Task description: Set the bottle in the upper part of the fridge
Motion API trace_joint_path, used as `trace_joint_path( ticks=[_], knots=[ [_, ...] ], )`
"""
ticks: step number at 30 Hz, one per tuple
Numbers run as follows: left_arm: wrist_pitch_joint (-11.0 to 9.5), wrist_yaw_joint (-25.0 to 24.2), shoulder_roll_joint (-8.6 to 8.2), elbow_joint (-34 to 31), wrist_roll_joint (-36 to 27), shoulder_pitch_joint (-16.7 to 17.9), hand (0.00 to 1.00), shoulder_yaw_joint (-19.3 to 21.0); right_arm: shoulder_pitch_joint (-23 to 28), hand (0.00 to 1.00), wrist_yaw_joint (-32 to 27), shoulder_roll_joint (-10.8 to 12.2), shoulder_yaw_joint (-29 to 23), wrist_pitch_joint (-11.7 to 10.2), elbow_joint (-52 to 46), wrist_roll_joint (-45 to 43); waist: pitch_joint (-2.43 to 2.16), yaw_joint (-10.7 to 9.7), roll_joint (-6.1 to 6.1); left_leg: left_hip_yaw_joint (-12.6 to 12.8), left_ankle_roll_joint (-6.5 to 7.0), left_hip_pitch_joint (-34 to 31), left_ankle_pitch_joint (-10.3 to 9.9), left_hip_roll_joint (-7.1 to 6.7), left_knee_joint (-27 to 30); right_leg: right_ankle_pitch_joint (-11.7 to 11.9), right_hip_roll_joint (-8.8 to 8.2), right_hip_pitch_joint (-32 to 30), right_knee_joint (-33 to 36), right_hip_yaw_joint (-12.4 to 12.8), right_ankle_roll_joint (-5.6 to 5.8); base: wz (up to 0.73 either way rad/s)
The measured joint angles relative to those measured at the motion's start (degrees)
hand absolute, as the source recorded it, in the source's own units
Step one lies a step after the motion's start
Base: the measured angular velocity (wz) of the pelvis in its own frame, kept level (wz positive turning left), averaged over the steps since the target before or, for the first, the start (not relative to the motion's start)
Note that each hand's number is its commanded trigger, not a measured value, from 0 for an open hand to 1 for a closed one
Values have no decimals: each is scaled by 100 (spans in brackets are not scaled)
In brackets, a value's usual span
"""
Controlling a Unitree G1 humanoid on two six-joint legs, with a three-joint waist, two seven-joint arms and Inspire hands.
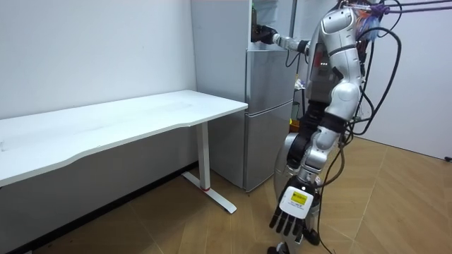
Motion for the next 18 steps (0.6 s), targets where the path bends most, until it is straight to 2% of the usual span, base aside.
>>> trace_joint_path(
  ticks=[6, 10, 14, 18],
  knots=[
    [-17, -17, 0, 1, -3, 21, 0, -23, 295, 0, 40, 2, -30, -7, -496, 1, 9, -56, 19, 83, 3, 85, -1, 3, -48, -5, 4, 3, 5, 81, 8, -7],
    [-106, -22, -2, 51, -8, 20, 0, -40, 340, 0, 45, 32, -47, -49, -588, -15, 18, -125, 28, 109, 9, 92, -5, 1, -54, -5, 2, 2, 6, 107, 9, -2],
    [-106, -19, -20, 113, -3, 19, 0, -38, 428, 0, 30, 33, -82, -50, -719, -27, 21, -172, 25, 156, 19, 90, -14, 6, -55, -7, -1, -18, 9, 123, 12, -3],
    [-99, -19, -94, 208, 9, 21, 0, -20, 872, 0, -15, 58, -326, -34, -1239, 21, 20, -195, 40, 193, 38, 87, -31, 2, -48, -8, -14, -38, 18, 141, 20, -5]
  ],
)
